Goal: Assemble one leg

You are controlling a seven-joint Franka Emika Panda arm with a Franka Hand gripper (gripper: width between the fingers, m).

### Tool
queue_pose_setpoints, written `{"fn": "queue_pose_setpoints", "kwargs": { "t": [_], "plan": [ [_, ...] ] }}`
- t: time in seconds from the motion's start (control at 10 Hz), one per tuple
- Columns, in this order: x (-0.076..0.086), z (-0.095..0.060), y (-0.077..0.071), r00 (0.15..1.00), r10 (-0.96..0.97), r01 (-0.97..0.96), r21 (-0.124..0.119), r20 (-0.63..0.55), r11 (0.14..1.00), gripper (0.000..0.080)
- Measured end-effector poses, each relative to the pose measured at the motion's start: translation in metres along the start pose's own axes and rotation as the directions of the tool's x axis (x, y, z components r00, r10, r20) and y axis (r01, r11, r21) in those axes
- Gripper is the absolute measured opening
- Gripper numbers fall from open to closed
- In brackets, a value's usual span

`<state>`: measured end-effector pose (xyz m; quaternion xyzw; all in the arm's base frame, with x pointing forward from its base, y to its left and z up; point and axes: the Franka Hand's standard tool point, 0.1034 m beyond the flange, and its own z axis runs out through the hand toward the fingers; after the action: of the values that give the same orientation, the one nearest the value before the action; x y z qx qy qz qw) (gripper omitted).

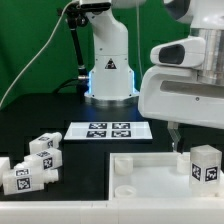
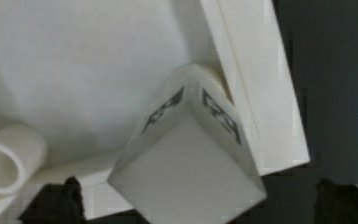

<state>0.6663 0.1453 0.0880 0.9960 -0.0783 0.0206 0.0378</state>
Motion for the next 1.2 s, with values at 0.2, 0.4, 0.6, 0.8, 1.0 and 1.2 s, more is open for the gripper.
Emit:
{"fn": "queue_pose_setpoints", "kwargs": {
  "t": [0.2, 0.4, 0.6, 0.8, 1.0, 1.2],
  "plan": [
    [0.0016, -0.0003, 0.0034, 0.965, -0.261, 0.261, 0.001, -0.001, 0.965, 0.0649],
    [-0.001, 0.0019, -0.0003, 0.919, -0.395, 0.395, 0.005, -0.013, 0.919, 0.0649],
    [-0.0035, 0.0037, -0.0007, 0.884, -0.467, 0.467, 0.006, -0.011, 0.884, 0.0649],
    [-0.0037, 0.0039, -0.0012, 0.888, -0.46, 0.46, 0.005, -0.011, 0.888, 0.0525],
    [-0.0032, 0.0042, 0.0002, 0.889, -0.458, 0.458, 0.005, -0.01, 0.889, 0.0283],
    [-0.0031, 0.0041, 0.0003, 0.904, -0.427, 0.428, 0.006, -0.01, 0.904, 0.0284]
  ]
}}
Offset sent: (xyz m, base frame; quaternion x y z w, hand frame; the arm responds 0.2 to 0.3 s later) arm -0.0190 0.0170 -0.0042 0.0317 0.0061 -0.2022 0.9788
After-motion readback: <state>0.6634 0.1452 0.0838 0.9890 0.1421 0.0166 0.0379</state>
